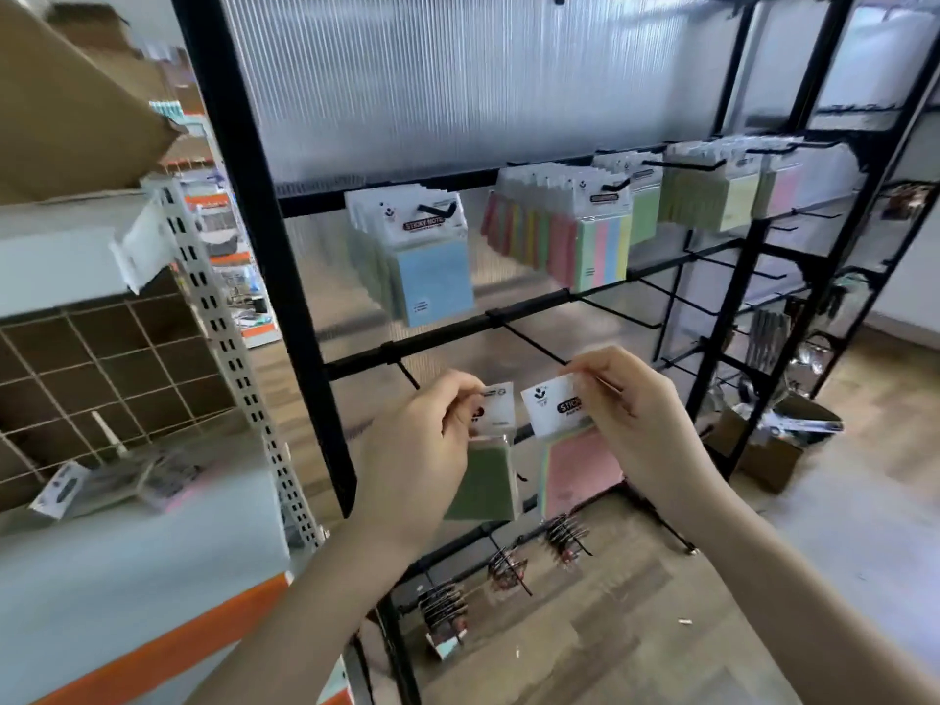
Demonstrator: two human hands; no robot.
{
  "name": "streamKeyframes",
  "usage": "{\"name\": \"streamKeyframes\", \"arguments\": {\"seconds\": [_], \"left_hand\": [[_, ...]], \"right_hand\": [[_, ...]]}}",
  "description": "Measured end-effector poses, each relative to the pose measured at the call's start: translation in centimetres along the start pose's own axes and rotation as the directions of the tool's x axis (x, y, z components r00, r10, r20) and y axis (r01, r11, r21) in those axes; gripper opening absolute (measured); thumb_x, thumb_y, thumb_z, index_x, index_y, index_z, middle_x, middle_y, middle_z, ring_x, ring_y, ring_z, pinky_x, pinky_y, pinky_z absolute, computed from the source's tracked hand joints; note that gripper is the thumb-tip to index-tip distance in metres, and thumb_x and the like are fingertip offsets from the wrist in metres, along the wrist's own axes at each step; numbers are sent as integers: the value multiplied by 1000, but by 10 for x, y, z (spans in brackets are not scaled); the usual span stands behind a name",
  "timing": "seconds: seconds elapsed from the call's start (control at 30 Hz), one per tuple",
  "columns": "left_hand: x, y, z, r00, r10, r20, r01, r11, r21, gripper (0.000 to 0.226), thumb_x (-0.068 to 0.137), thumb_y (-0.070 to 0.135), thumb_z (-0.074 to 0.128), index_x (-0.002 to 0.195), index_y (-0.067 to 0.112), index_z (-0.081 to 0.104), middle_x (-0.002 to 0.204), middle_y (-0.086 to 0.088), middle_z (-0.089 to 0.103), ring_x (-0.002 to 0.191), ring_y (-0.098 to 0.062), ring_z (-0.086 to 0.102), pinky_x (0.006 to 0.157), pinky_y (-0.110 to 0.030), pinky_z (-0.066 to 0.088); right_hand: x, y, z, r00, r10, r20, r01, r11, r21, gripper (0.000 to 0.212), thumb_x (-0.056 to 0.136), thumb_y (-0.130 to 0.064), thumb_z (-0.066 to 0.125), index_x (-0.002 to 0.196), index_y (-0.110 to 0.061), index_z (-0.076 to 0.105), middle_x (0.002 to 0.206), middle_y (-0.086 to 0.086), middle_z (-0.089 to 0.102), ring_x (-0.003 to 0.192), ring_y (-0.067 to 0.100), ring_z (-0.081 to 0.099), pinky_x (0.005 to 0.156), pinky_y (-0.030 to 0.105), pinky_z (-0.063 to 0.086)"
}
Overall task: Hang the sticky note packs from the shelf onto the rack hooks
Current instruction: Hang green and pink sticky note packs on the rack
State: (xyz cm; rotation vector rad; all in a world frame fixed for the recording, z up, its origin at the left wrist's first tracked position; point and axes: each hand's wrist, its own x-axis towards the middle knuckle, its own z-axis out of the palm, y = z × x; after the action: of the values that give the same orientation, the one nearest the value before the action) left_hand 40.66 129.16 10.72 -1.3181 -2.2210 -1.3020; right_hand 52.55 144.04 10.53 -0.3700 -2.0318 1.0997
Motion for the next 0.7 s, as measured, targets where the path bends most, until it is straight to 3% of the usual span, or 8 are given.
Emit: {"name": "streamKeyframes", "arguments": {"seconds": [0.2, 0.43, 0.6, 0.7], "left_hand": [[33, 24, 37, 998, 47, 45, -47, 999, -7, 9, 95, 23, 55, 94, 23, 64, 78, 10, 67, 72, -10, 61, 64, -36, 51], [87, 44, 100, 990, 88, 107, -80, 993, -83, 8, 94, 24, 58, 94, 24, 66, 80, 15, 66, 75, -8, 62, 68, -35, 52], [133, 57, 155, 960, 46, 276, 39, 954, -297, 13, 93, 22, 61, 84, 30, 65, 78, 14, 68, 73, 3, 62, 68, -18, 52], [159, 66, 183, 937, 53, 344, 83, 927, -367, 11, 94, 17, 59, 88, 21, 68, 80, 9, 70, 71, 2, 65, 66, -16, 53]], "right_hand": [[20, 20, -44, 996, 4, -87, 1, 999, 50, 24, 95, -5, 53, 91, -29, 58, 87, -18, 65, 81, 1, 61, 69, 13, 46], [52, 52, -94, 987, 77, -139, -73, 997, 30, 20, 95, -9, 54, 88, -27, 57, 77, -17, 66, 70, 3, 60, 68, 35, 52], [83, 88, -128, 992, 73, -100, -79, 995, -59, 17, 95, -14, 55, 90, -30, 61, 82, -14, 68, 72, 1, 62, 63, 15, 47], [103, 104, -139, 995, 62, -78, -70, 992, -108, 15, 91, -21, 59, 87, -35, 60, 80, -20, 68, 68, -2, 63, 61, 10, 46]]}}
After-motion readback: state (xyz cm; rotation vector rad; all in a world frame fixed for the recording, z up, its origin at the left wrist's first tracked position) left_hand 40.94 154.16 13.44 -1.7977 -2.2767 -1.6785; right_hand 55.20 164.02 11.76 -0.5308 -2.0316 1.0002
